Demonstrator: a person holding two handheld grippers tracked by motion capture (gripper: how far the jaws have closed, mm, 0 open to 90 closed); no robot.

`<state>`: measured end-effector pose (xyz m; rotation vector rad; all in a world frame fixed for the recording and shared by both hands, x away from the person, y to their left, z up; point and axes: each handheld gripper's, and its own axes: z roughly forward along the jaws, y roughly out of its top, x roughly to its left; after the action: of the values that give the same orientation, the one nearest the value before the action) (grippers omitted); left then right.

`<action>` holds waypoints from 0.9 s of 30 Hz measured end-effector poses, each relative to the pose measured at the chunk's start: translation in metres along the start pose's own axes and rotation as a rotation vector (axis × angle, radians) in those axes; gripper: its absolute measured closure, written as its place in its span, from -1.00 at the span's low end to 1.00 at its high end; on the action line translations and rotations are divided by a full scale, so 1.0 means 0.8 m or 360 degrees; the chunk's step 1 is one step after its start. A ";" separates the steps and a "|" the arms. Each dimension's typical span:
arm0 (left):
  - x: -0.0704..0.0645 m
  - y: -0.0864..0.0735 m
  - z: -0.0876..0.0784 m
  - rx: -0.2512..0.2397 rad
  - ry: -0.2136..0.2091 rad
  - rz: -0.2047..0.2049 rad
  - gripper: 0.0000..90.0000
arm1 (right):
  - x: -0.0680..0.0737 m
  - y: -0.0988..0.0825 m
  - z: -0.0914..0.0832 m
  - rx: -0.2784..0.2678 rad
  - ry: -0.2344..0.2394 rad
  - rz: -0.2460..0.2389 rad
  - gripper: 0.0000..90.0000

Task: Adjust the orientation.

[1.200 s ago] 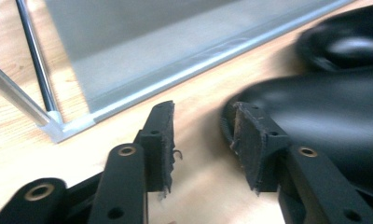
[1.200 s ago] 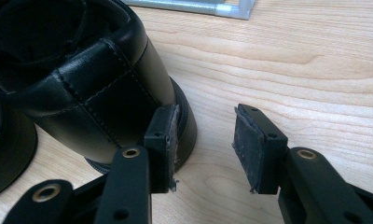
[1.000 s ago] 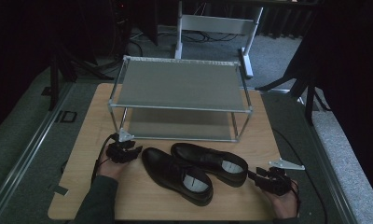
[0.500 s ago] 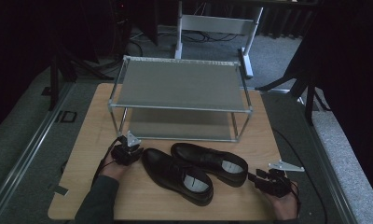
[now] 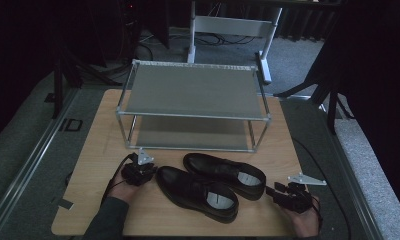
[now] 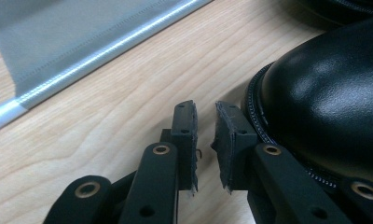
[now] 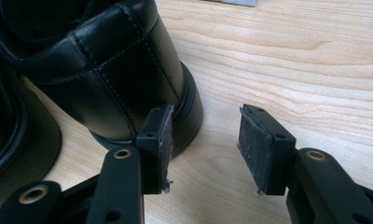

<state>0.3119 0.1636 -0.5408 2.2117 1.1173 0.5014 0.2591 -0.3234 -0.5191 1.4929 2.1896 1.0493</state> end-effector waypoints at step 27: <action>-0.034 -0.002 -0.020 -0.0026 -0.0069 -0.0117 0.23 | 0.001 -0.004 -0.005 -0.0010 0.0046 -0.0032 0.11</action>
<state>0.2866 0.1478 -0.5316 2.1485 1.1630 0.4280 0.2541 -0.3249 -0.5180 1.4588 2.2142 1.0767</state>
